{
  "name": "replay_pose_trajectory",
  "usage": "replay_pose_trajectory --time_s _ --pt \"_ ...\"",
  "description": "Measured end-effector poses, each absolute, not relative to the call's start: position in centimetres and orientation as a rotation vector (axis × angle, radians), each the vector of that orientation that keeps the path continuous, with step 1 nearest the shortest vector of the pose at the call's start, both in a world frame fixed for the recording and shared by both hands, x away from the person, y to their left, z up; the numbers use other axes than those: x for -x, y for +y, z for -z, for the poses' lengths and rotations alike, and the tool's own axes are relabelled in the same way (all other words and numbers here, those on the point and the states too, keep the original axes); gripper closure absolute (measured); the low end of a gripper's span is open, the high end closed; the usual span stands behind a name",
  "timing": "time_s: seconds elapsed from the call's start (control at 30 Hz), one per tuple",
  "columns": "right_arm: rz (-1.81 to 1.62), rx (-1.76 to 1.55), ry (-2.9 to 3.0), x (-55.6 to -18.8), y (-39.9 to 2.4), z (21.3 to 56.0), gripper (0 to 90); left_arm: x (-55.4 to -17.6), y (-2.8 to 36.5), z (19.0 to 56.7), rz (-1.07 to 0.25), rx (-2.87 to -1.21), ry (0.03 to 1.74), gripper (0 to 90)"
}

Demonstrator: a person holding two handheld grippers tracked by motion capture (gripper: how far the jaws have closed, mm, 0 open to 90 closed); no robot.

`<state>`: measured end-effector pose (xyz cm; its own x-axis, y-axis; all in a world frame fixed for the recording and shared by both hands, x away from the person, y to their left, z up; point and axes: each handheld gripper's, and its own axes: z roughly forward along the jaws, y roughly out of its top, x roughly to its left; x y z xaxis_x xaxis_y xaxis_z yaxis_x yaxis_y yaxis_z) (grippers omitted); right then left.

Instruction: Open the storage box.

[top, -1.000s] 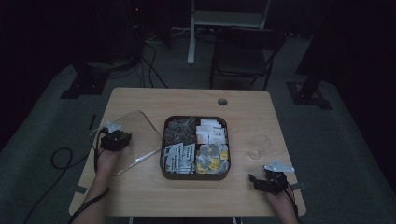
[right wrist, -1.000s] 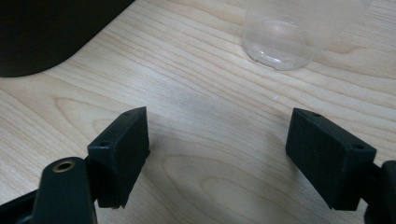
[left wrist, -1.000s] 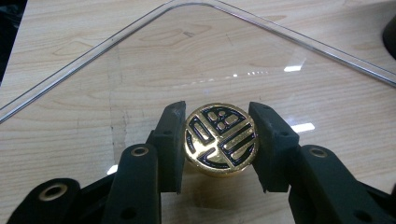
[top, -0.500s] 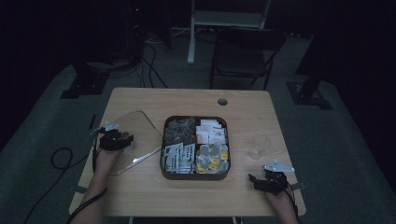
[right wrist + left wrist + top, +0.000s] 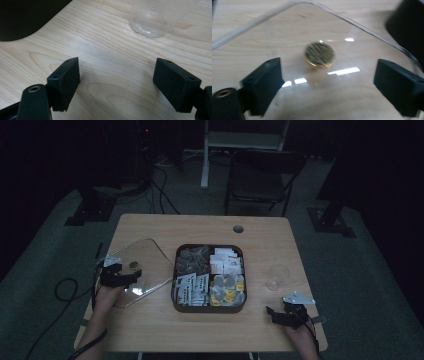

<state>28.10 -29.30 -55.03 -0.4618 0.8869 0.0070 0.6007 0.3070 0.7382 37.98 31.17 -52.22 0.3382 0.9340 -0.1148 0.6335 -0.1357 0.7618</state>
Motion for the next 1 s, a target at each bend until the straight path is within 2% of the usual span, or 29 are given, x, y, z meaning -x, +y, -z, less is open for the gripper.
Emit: replay_pose_trajectory --time_s 0.07,0.57,0.67,1.0 --pt "-0.965 -1.326 2.177 -28.1 -29.3 55.0 21.1 -37.6 30.9 52.3 -0.507 -1.887 1.362 0.7" --pt "-0.965 -1.326 2.177 -28.1 -29.3 55.0 21.1 -35.1 29.4 51.4 -0.529 -1.888 1.166 0.7" --pt "-0.965 -1.325 2.177 -28.1 -29.3 55.0 21.1 -34.4 29.0 51.5 -0.566 -1.892 1.123 0.7" --pt "-0.965 -1.325 2.177 -28.1 -29.3 55.0 21.0 -32.6 27.4 51.8 -0.511 -1.941 0.989 0.7"
